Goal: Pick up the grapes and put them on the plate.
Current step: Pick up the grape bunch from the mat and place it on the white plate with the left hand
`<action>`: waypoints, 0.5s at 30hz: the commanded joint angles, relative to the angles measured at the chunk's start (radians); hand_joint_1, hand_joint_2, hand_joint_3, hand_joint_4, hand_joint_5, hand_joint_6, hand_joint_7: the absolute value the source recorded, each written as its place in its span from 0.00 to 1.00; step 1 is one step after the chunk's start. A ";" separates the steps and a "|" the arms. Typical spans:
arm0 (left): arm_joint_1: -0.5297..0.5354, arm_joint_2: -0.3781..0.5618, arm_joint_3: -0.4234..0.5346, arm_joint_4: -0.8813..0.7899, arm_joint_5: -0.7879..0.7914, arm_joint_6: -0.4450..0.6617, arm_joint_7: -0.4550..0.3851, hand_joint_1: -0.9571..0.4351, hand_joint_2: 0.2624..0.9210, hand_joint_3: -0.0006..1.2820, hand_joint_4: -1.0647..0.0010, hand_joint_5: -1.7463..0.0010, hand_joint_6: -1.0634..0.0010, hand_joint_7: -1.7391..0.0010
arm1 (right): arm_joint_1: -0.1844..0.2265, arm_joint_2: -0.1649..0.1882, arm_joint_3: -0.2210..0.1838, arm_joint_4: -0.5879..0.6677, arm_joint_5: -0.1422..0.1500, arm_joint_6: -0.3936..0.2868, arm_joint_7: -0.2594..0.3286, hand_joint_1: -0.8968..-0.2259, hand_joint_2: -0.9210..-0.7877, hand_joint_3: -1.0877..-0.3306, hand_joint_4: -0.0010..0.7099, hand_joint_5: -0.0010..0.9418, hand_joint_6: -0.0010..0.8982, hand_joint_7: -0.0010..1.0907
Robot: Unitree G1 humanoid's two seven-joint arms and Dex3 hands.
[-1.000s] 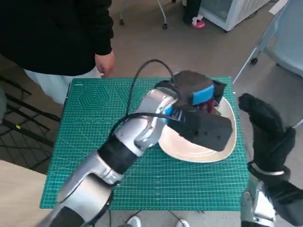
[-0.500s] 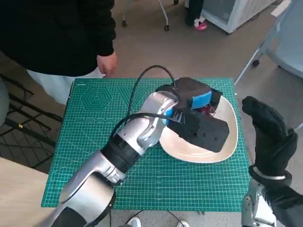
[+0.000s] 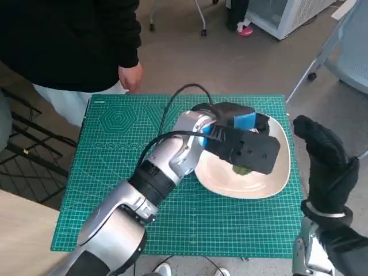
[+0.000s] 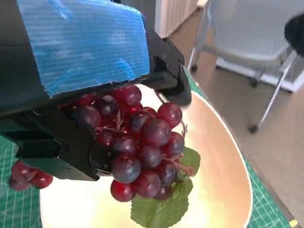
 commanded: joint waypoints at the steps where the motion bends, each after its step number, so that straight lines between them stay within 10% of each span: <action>1: -0.018 0.005 -0.002 0.023 -0.005 -0.024 0.017 0.50 0.74 0.02 0.87 0.89 0.78 1.00 | 0.007 0.003 0.008 0.025 -0.006 0.009 -0.007 0.37 0.00 0.45 0.44 0.00 0.07 0.23; 15: 0.003 0.025 0.005 0.055 -0.014 -0.052 0.021 0.40 0.81 0.02 0.99 1.00 0.86 1.00 | -0.019 0.005 0.021 0.068 0.004 0.002 0.002 0.37 0.00 0.45 0.45 0.00 0.07 0.23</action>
